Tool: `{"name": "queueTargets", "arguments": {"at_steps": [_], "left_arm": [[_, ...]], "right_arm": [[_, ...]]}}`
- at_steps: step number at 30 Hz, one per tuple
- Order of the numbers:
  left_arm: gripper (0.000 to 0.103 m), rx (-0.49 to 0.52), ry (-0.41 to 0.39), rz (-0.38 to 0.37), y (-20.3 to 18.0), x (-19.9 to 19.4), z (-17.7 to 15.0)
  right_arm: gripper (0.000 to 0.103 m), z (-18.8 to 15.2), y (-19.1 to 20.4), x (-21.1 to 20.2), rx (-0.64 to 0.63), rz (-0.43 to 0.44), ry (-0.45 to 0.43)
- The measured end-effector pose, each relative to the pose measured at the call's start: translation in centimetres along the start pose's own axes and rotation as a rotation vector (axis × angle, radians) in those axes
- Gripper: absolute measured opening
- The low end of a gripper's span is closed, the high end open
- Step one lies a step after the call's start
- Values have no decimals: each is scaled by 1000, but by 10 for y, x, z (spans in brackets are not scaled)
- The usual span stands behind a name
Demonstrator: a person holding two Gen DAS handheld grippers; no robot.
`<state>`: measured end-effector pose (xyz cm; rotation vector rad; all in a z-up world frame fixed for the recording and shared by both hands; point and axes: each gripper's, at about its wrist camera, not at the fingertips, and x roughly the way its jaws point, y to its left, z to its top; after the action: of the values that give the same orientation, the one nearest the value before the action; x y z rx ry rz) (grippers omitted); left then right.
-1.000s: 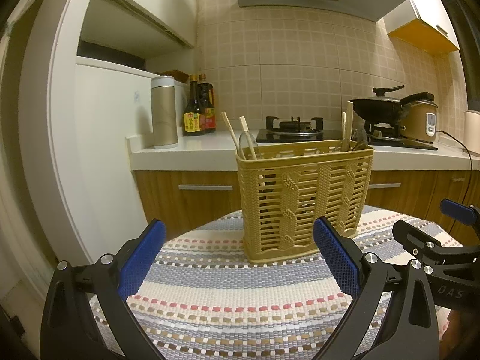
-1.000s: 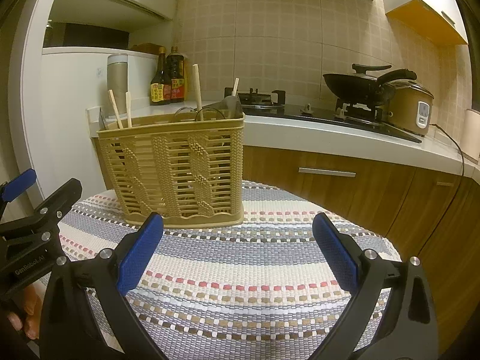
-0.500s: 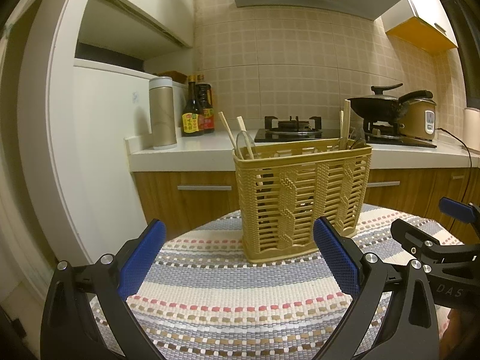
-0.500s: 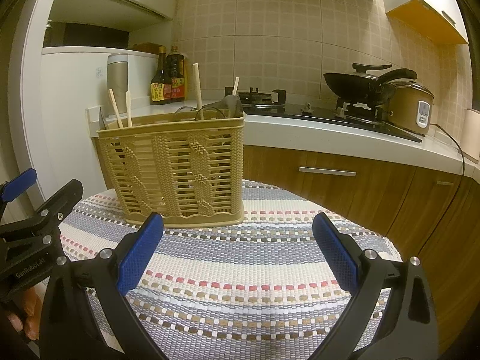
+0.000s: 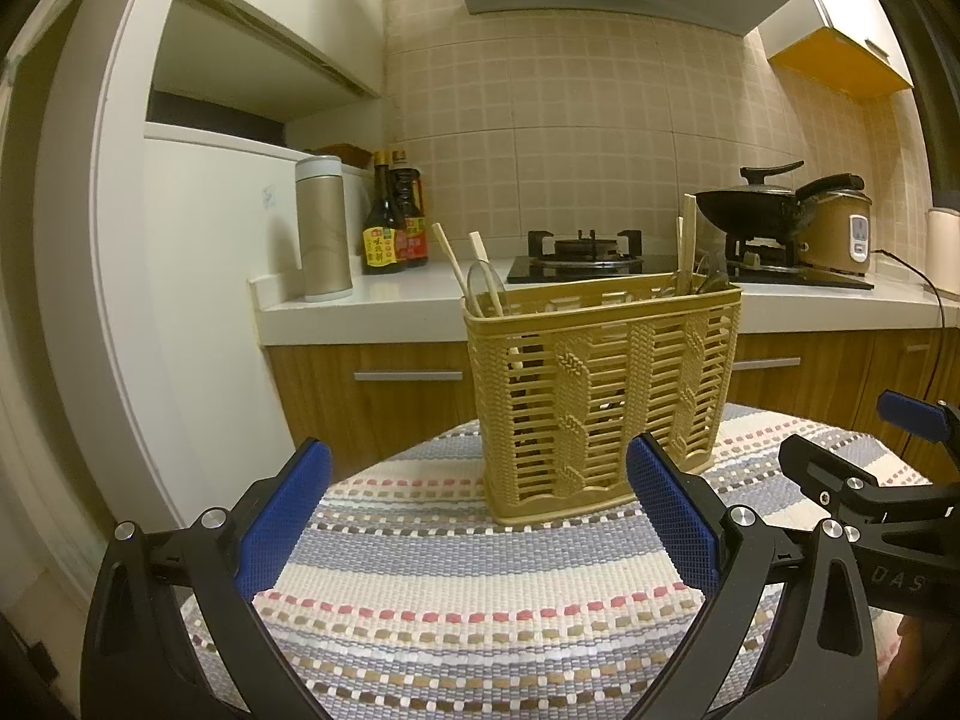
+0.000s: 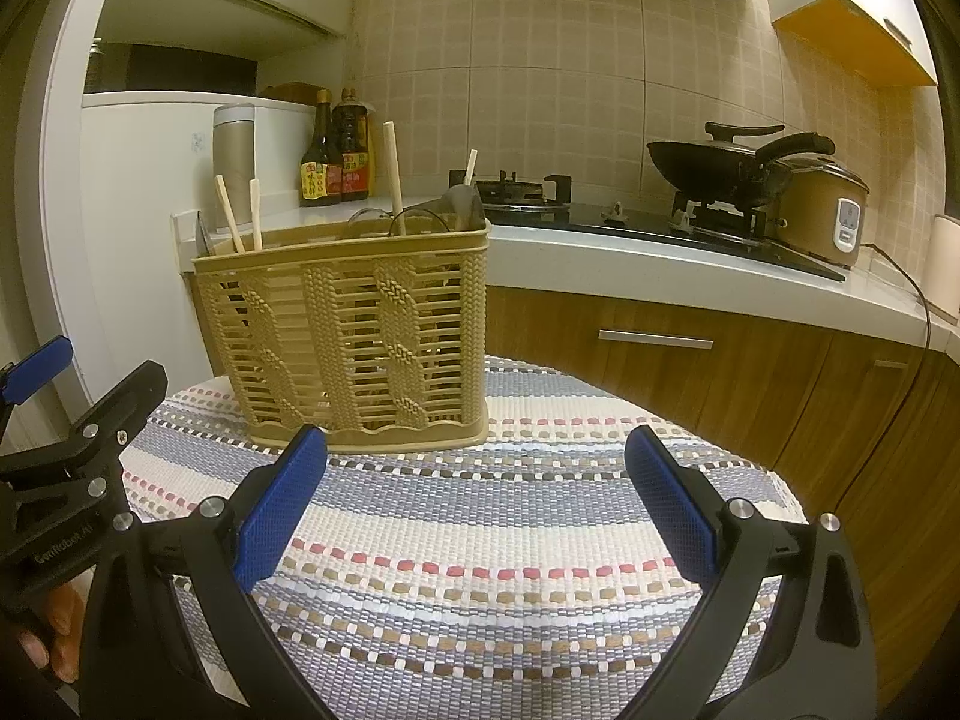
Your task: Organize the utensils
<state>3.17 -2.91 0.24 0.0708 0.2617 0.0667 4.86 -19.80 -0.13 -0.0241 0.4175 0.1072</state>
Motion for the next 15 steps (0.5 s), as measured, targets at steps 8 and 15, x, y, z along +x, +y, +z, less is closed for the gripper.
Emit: {"name": "queueTargets", "arguments": {"at_steps": [8, 15], "left_arm": [[95, 10, -3, 3, -2, -1, -1], [95, 2, -1, 7, 1, 0, -1]], "right_arm": [[95, 0, 1, 1, -2, 3, 1], [95, -1, 1, 0, -2, 2, 0]]}}
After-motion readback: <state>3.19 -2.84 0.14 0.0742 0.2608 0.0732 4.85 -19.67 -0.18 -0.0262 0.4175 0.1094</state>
